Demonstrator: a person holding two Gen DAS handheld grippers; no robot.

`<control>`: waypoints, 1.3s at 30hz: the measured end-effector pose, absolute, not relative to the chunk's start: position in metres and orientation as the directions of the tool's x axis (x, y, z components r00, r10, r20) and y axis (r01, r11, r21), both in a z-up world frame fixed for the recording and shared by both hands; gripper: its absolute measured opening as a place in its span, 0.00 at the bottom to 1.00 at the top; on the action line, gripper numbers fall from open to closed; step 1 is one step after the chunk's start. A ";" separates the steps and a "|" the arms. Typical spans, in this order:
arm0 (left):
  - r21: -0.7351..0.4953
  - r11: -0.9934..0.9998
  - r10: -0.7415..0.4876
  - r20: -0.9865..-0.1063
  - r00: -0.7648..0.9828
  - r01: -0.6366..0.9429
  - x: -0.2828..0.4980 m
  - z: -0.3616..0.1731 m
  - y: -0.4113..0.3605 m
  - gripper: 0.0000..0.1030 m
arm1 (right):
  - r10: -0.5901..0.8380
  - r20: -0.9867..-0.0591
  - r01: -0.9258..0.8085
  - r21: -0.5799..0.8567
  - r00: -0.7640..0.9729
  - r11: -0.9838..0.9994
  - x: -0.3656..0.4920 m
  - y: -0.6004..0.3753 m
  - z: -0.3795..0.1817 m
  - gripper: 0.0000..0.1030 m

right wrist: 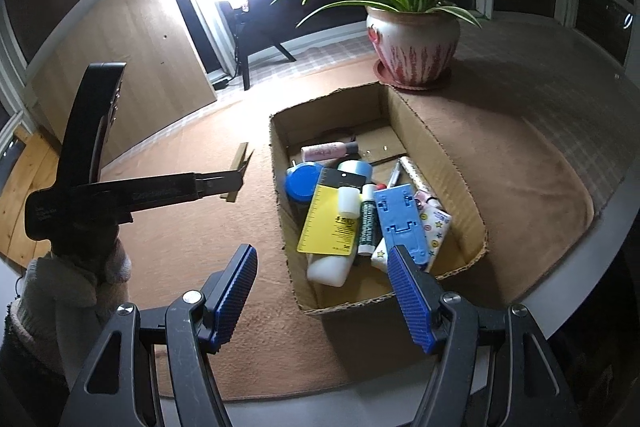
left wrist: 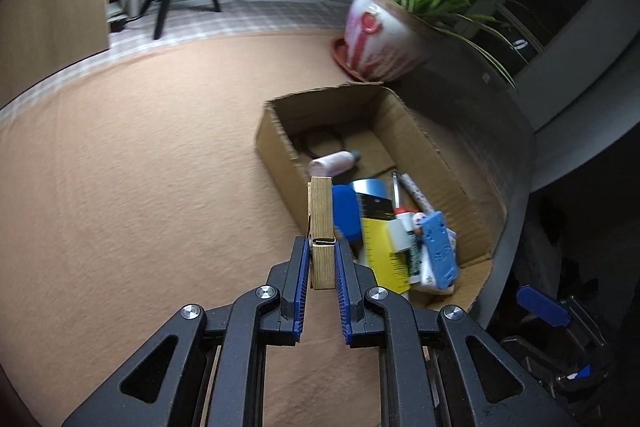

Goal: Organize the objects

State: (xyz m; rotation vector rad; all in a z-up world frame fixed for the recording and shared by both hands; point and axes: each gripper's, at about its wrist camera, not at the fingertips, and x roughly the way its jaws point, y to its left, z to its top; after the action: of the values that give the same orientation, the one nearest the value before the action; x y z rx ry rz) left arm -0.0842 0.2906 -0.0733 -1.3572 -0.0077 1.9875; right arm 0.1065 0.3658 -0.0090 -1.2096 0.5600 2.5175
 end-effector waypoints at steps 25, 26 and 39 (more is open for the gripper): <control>-0.250 -0.686 0.510 -0.836 -0.205 -0.683 -0.064 -0.069 0.369 0.14 | 0.112 -0.806 -0.458 0.211 -0.582 -0.863 0.113 0.379 -0.016 0.62; -0.249 -0.686 0.510 -0.834 -0.208 -0.684 -0.063 -0.068 0.368 0.19 | 0.112 -0.805 -0.458 0.212 -0.582 -0.863 0.113 0.379 -0.017 0.62; -0.230 -0.726 0.513 -0.808 -0.288 -0.648 -0.063 -0.045 0.324 0.64 | 0.093 -0.797 -0.427 0.218 -0.597 -0.878 0.102 0.365 -0.011 0.62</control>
State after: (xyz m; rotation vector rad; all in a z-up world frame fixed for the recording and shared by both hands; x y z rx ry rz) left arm -0.0633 0.3238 -0.0447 -1.2185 0.1824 2.0578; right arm 0.1020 0.3649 -0.0107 -1.2163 0.5670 2.5051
